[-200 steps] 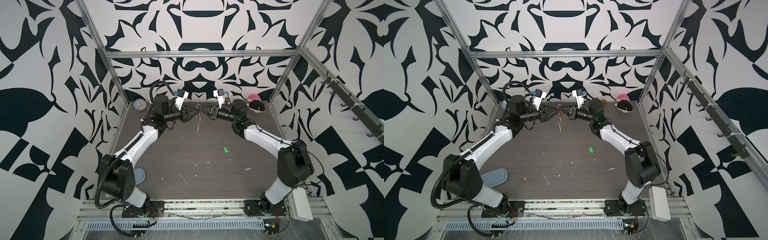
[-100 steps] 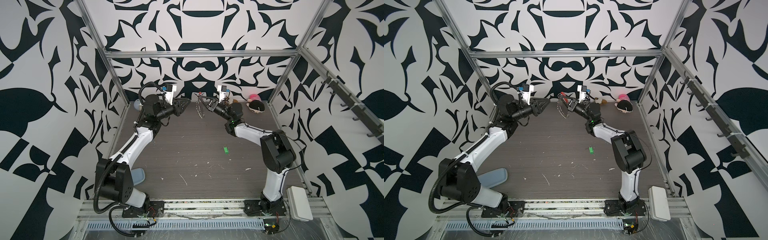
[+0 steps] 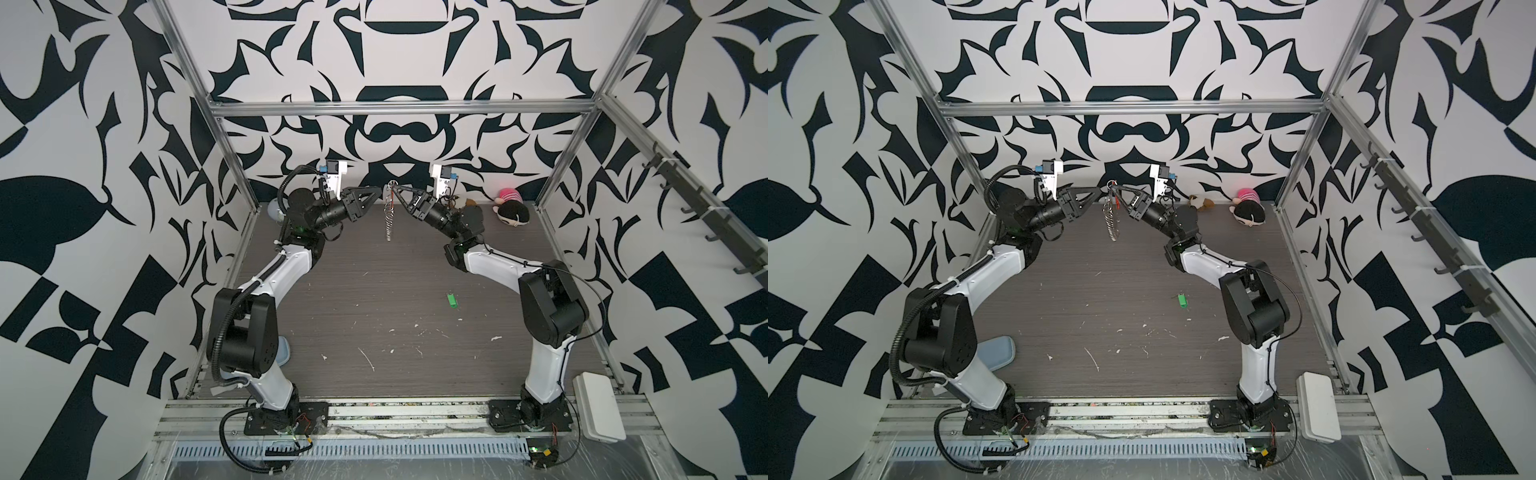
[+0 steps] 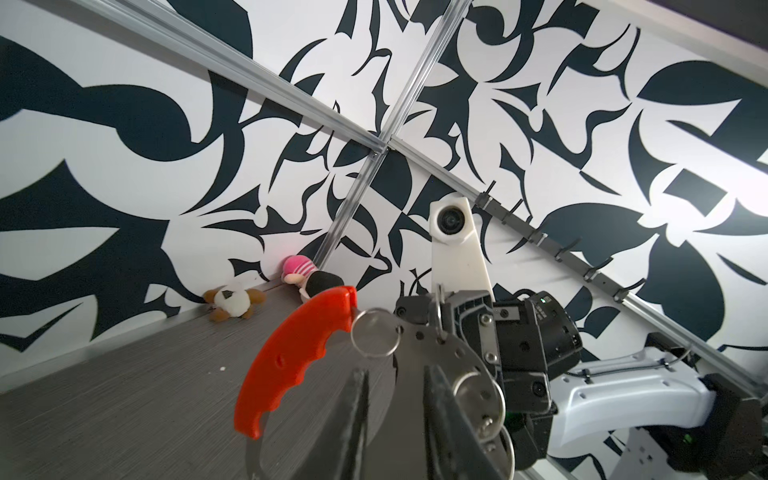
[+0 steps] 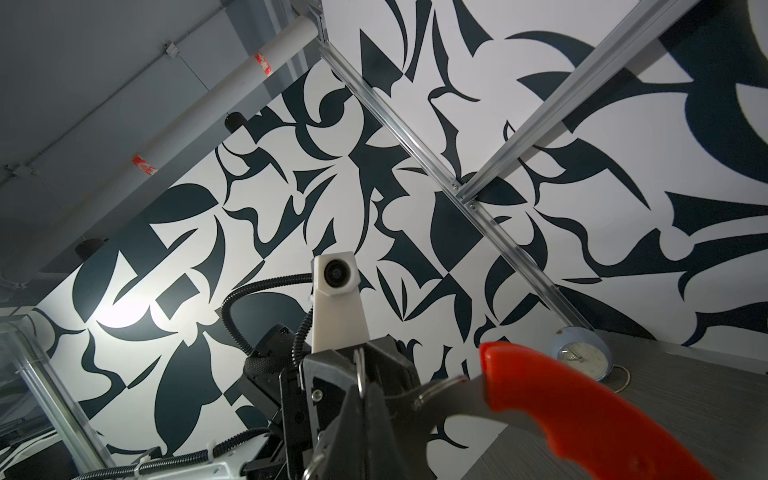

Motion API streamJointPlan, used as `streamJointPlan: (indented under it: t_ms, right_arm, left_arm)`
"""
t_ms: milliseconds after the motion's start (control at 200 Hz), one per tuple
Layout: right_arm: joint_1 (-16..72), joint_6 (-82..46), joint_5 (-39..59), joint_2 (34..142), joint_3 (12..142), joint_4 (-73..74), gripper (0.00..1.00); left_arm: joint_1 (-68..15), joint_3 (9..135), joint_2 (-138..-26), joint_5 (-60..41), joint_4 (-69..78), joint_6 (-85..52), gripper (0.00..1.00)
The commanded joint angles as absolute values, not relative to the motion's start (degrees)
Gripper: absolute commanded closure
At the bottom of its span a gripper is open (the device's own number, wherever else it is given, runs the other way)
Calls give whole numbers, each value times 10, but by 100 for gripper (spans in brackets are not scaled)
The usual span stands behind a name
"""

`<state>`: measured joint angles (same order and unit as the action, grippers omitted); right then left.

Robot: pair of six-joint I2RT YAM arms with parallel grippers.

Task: Put the keys on the keyring

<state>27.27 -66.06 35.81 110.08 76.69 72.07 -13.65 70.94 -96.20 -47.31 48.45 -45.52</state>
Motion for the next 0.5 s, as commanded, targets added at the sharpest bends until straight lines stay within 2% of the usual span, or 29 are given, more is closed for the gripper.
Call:
streamJointPlan:
  t_ms: [0,210,495]
  right_arm:
    - [276,-663,361,1092,798,766,100]
    - [279,-663,359,1098,806,760,100]
    - [282,-663,363,1100,805,759,100]
  left_arm:
    - [-142,725,-967,-488,578,-510,73]
    - [-149,724,-973,-485,582,-510,72]
    - [-160,733,-989,-491,585,-513,77]
